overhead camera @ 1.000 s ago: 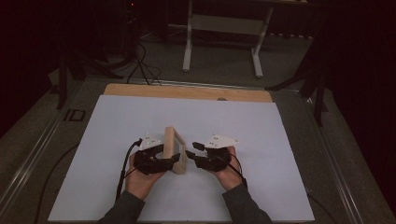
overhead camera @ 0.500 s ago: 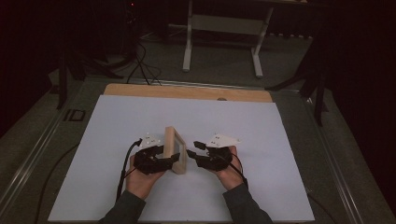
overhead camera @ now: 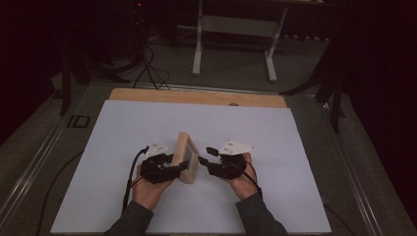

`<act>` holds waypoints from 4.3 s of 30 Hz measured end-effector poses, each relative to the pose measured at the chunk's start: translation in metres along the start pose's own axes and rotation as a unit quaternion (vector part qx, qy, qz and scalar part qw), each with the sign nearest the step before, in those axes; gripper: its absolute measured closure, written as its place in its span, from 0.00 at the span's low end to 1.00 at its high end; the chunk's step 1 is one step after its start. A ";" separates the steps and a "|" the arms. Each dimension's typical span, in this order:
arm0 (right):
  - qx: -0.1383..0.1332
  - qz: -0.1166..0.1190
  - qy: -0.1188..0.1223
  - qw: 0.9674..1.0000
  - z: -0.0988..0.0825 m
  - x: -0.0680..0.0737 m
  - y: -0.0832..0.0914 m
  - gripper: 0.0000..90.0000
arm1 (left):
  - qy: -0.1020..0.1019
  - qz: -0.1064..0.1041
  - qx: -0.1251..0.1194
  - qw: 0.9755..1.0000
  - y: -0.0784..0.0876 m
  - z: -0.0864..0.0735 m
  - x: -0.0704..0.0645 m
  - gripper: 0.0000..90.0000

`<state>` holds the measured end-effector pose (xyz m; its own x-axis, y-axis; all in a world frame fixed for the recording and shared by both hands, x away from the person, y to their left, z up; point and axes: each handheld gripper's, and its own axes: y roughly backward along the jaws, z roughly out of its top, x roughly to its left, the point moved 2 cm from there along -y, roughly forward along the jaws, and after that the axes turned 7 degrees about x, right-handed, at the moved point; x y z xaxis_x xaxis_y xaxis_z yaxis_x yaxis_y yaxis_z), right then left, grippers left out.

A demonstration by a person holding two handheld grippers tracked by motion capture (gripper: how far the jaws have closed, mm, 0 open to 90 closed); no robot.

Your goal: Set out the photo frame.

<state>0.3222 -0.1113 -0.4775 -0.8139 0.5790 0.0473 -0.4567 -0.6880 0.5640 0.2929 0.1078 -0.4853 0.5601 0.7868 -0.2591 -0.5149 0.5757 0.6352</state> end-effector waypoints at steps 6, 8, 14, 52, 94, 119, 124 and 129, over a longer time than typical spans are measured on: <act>-0.009 -0.006 -0.007 1.000 0.001 -0.005 0.005 0.58 | -0.002 -0.007 0.001 1.000 0.000 0.000 -0.001 0.57; -0.012 -0.008 -0.008 1.000 0.002 -0.006 0.007 0.58 | -0.003 -0.010 0.001 1.000 0.000 0.000 -0.001 0.59; -0.021 -0.013 -0.012 1.000 0.003 -0.010 0.012 0.58 | -0.010 -0.014 0.000 1.000 -0.001 0.000 -0.005 0.62; -0.056 -0.052 -0.026 0.997 0.005 -0.022 0.027 0.99 | -0.176 -0.032 0.006 0.984 -0.007 -0.008 -0.046 0.66; -0.034 -0.065 -0.027 0.997 0.000 -0.026 0.023 1.00 | -0.174 0.015 0.014 0.984 -0.009 -0.013 -0.031 0.62; -0.027 -0.061 -0.027 0.997 -0.001 -0.027 0.026 0.95 | -0.137 0.058 0.017 0.989 -0.012 -0.011 -0.018 0.64; -0.038 -0.051 -0.025 0.998 0.001 -0.030 0.032 0.86 | -0.134 0.056 0.017 0.989 -0.012 -0.011 -0.018 0.64; -0.040 -0.041 -0.017 0.998 0.003 -0.030 0.038 0.72 | -0.133 0.056 0.017 0.989 -0.012 -0.011 -0.017 0.64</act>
<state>0.3302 -0.1532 -0.4555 -0.7611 0.6478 0.0325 -0.5493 -0.6704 0.4988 0.2823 0.0897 -0.4967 0.6538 0.7566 0.0116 -0.5635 0.4766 0.6748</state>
